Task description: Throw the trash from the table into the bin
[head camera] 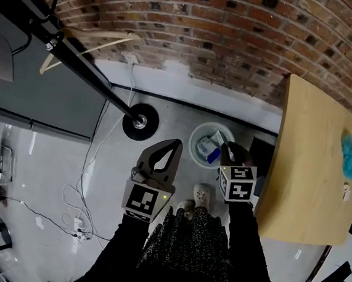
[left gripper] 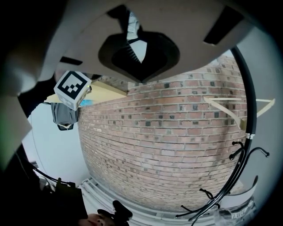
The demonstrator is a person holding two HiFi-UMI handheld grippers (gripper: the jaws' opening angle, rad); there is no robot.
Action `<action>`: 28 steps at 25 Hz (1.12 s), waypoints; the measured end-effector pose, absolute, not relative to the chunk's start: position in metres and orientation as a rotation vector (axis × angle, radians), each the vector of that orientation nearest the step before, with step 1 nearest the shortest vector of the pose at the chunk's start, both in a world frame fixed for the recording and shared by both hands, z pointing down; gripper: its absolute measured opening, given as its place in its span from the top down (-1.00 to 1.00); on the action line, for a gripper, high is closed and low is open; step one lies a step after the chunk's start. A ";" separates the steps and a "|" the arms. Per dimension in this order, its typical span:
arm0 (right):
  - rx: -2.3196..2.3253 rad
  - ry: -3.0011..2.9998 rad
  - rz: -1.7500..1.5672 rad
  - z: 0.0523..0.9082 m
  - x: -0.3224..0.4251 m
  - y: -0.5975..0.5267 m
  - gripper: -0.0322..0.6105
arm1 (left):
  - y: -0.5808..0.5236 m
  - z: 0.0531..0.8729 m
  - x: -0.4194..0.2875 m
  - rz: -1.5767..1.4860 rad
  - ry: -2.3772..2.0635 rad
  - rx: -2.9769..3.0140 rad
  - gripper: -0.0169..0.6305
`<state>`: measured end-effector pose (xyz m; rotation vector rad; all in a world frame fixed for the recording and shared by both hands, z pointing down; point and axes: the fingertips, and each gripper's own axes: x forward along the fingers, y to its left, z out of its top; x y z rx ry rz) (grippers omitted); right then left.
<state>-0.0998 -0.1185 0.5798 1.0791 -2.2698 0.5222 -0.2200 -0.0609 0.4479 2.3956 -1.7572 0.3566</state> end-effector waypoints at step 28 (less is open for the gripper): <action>1.757 -2.043 0.443 0.427 0.196 -0.064 0.87 | -0.039 0.362 -0.052 0.270 -1.438 2.701 0.93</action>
